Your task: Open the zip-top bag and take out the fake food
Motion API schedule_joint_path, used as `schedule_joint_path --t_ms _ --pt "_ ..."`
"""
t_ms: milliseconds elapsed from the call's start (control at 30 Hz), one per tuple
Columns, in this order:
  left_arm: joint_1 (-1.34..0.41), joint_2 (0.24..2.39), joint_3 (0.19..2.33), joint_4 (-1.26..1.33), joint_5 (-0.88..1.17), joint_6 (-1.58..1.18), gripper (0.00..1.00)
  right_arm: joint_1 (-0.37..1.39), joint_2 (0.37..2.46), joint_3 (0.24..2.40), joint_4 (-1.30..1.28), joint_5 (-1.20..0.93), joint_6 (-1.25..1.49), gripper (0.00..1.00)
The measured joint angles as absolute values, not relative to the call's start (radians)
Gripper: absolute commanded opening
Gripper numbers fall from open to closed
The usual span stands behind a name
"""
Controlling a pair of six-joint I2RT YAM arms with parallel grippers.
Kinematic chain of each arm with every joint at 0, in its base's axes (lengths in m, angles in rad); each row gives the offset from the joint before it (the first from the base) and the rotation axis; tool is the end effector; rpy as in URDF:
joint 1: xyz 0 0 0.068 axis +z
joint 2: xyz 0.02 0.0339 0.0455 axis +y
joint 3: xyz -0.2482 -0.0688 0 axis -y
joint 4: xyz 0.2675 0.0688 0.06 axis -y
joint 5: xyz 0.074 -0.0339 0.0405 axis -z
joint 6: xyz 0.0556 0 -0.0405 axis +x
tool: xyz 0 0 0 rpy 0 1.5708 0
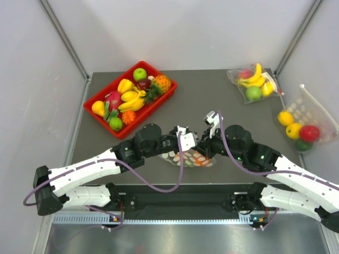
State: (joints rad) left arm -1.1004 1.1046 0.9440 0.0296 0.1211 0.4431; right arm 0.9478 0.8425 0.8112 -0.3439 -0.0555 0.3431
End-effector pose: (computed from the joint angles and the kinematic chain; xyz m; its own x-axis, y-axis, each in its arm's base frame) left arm 0.1346 -0.2795 0.3348 0.3492 0.2523 -0.9025 0.8738 0.2601 0.4108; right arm 0.1402 0.2004 0.3029 -0.4843 -0.0984 -0.8694 -0.7201 0.6093 0.3321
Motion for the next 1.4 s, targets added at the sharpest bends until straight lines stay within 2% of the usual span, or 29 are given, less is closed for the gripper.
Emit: schedule_joint_path --t_ms 33,233,267,333,400,433,533,633,800,967,1167,1267,1300,1367,1400 --pt "-1.1 1.105 0.944 0.03 0.123 0.441 0.2 0.948 0.842 0.811 -0.344 -0.055 0.343 0.0" --pt "-1.1 1.113 0.947 0.022 0.138 0.438 0.14 0.948 0.842 0.805 -0.339 -0.055 0.343 0.0" --pt "-1.1 1.115 0.947 0.019 0.139 0.435 0.07 0.948 0.842 0.802 -0.34 -0.054 0.343 0.0" --pt "-1.101 1.118 0.948 0.011 0.143 0.43 0.0 0.948 0.84 0.797 -0.343 -0.053 0.343 0.0" --pt "-1.101 1.12 0.953 -0.005 0.149 0.422 0.0 0.948 0.839 0.794 -0.345 -0.045 0.343 0.09" --pt "-1.101 1.121 0.957 -0.012 0.151 0.418 0.0 0.948 0.836 0.793 -0.35 -0.036 0.343 0.24" --pt "-1.101 1.122 0.974 -0.053 0.162 0.405 0.0 0.948 0.82 0.793 -0.37 0.007 0.331 0.46" --pt "-1.099 1.122 0.997 -0.105 0.189 0.383 0.0 0.948 0.781 0.792 -0.393 0.042 0.289 0.54" --pt "-1.076 1.153 1.086 -0.203 0.285 0.337 0.0 0.947 0.692 0.785 -0.393 0.034 0.207 0.57" --pt "-1.058 1.168 1.123 -0.262 0.361 0.308 0.0 0.947 0.624 0.72 -0.33 -0.072 0.138 0.58" --pt "-1.051 1.177 1.148 -0.321 0.421 0.289 0.0 0.947 0.642 0.669 -0.26 -0.128 0.074 0.56" --pt "-1.048 1.183 1.158 -0.339 0.445 0.285 0.0 0.947 0.662 0.649 -0.212 -0.139 0.05 0.51" --pt "-1.048 1.185 1.161 -0.345 0.452 0.283 0.0 0.947 0.667 0.644 -0.197 -0.142 0.043 0.48" --pt "-1.045 1.185 1.164 -0.356 0.46 0.282 0.0 0.947 0.67 0.627 -0.158 -0.149 0.03 0.3" --pt "-1.043 1.185 1.165 -0.36 0.462 0.281 0.0 0.947 0.67 0.62 -0.139 -0.151 0.028 0.12"
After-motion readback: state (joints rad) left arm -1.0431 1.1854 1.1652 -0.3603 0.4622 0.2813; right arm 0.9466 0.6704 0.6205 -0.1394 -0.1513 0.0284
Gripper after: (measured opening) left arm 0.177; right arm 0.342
